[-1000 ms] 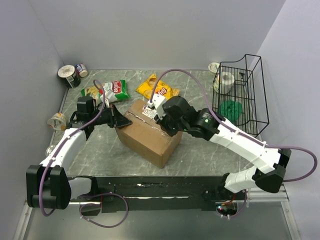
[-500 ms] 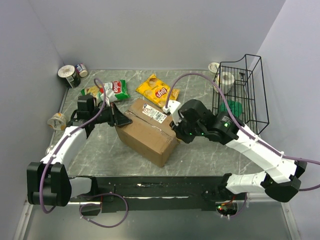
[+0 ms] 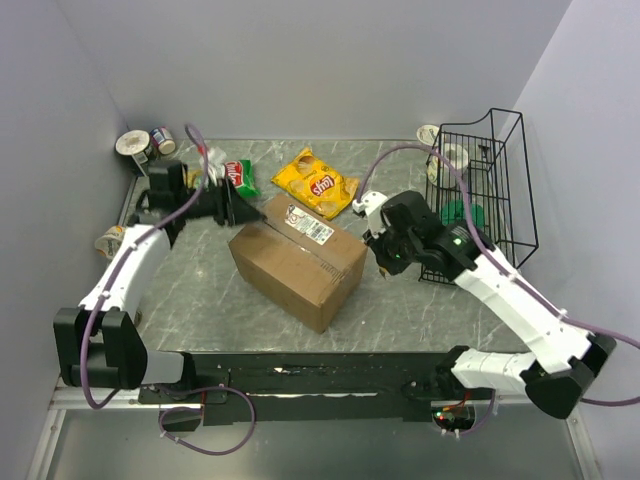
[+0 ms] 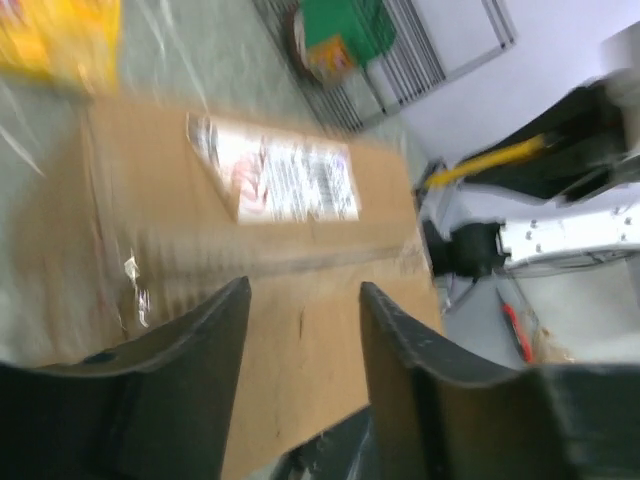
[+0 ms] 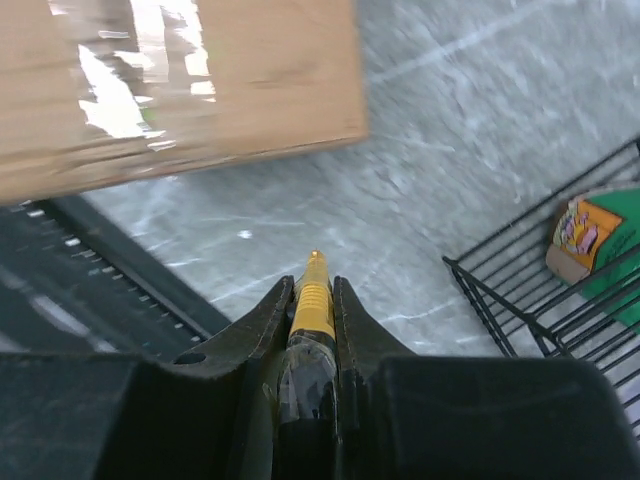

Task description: Unpack the express box

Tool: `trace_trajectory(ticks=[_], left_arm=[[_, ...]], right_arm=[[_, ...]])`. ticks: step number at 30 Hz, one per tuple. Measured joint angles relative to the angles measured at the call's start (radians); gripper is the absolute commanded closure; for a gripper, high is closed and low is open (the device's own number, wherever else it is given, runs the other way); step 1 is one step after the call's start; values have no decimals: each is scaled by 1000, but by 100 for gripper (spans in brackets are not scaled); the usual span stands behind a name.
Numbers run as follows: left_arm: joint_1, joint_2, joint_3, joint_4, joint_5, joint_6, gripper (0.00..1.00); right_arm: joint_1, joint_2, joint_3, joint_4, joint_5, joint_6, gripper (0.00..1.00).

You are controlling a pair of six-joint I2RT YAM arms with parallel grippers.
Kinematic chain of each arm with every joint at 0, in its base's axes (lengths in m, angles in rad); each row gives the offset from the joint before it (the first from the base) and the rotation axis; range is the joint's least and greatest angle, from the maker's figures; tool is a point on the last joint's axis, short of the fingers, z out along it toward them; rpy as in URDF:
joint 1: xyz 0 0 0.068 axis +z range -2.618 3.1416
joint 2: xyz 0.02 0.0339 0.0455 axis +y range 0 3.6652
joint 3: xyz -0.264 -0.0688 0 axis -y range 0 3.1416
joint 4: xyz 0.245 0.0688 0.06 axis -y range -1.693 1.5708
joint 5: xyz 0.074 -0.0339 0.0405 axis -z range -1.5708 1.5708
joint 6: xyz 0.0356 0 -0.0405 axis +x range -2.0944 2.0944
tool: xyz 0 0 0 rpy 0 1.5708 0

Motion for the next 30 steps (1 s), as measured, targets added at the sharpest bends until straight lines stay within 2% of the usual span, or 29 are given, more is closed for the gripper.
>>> trace_trajectory(ticks=[3,6,11,15,19,23,26,27,29,30], left_arm=[[20,22,184,-71,-29,81,32],[46,9,277,-113,-113,166,30],[56,-9,265,-196,-247,263,24],[47,-9,209,-260,-270,313,12],[25,-10,142,-284,-290,340,14],[18,-10,82,-292,-312,364,21],[19,-8,44,-293,-317,368,35],[23,-4,33,-285,-307,359,46],[37,5,18,-260,-258,331,58],[57,16,4,-228,-222,318,68]], right_arm=[[-27,42,-36,45,10,-9,100],[-36,81,-41,97,19,-15,100],[-50,97,-44,183,35,-13,100],[-63,97,-50,216,40,-13,100],[-70,97,-55,219,36,-10,100],[-72,97,-60,219,23,-1,100],[-72,97,-60,219,16,6,100],[-72,97,-60,219,16,8,100],[-72,98,-59,219,14,9,100],[-73,99,-59,218,15,9,100]])
